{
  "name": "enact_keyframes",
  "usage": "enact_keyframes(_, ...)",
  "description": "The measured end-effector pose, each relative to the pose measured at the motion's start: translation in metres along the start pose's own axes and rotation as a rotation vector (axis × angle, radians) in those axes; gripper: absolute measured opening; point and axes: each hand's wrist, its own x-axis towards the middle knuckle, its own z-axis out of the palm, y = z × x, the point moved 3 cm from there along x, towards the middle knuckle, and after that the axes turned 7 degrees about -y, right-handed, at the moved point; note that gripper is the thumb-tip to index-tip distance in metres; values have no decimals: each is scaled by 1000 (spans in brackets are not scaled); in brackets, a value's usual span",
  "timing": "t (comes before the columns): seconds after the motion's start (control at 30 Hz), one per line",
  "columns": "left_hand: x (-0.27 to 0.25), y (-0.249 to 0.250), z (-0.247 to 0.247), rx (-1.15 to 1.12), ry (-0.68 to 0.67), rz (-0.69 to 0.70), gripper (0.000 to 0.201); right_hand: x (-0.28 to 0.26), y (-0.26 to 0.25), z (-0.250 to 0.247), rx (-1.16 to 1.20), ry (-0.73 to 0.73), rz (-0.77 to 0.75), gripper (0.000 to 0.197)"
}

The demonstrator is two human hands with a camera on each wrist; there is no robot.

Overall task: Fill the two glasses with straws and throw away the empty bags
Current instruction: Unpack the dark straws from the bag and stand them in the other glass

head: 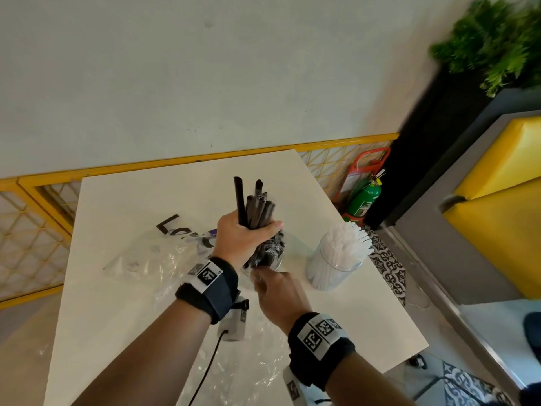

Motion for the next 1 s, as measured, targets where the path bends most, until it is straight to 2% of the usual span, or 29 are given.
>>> enact_keyframes(0.07, 0, 0, -1, 24, -27, 1, 14, -1, 0, 1, -4, -3, -3, 46)
enact_keyframes(0.13, 1, -1, -5, 38, -48, -1, 16, -4, -4, -3, -14, -8, -30, 29)
enact_keyframes(0.2, 1, -6, -12, 49, -51, -14, 20, -9, -6, -11, 4, 39, -58, 25)
enact_keyframes(0.23, 1, -7, -15, 54, -50, -23, 21, -13, -9, -19, 16, 107, -72, 23)
enact_keyframes(0.33, -1, -10, -19, 72, -72, -43, 28, -27, -24, -63, 124, 443, -98, 12)
enact_keyframes(0.4, 0, -9, -19, 114, -112, -75, 27, -28, -41, -98, 217, 544, -95, 24)
enact_keyframes(0.5, 3, -4, -15, 265, -210, -46, 10, -6, -65, -135, 122, 501, -96, 57)
enact_keyframes(0.53, 4, -2, -14, 291, -242, -23, 10, 5, -71, -141, 51, 475, -99, 64)
enact_keyframes(0.57, 4, -1, -14, 315, -268, -14, 18, 15, -77, -144, -40, 465, -116, 66)
enact_keyframes(0.63, 5, -3, -17, 362, -292, -15, 38, 32, -85, -141, -207, 463, -193, 58)
enact_keyframes(0.67, 6, -2, -18, 375, -302, -21, 38, 39, -87, -136, -246, 452, -243, 53)
enact_keyframes(0.73, 4, 7, -20, 335, -318, -14, 15, 49, -86, -125, -214, 413, -336, 45)
enact_keyframes(0.77, 1, 11, -22, 303, -337, -12, 18, 52, -81, -120, -168, 398, -368, 43)
enact_keyframes(0.87, -4, 10, -30, 200, -401, -18, 35, 56, -56, -108, -93, 411, -370, 35)
enact_keyframes(0.93, -7, 6, -40, 136, -382, -39, 44, 55, -43, -97, -107, 414, -369, 32)
enact_keyframes(1.0, -8, 0, -49, 67, -320, -89, 40, 53, -35, -83, -188, 370, -367, 34)
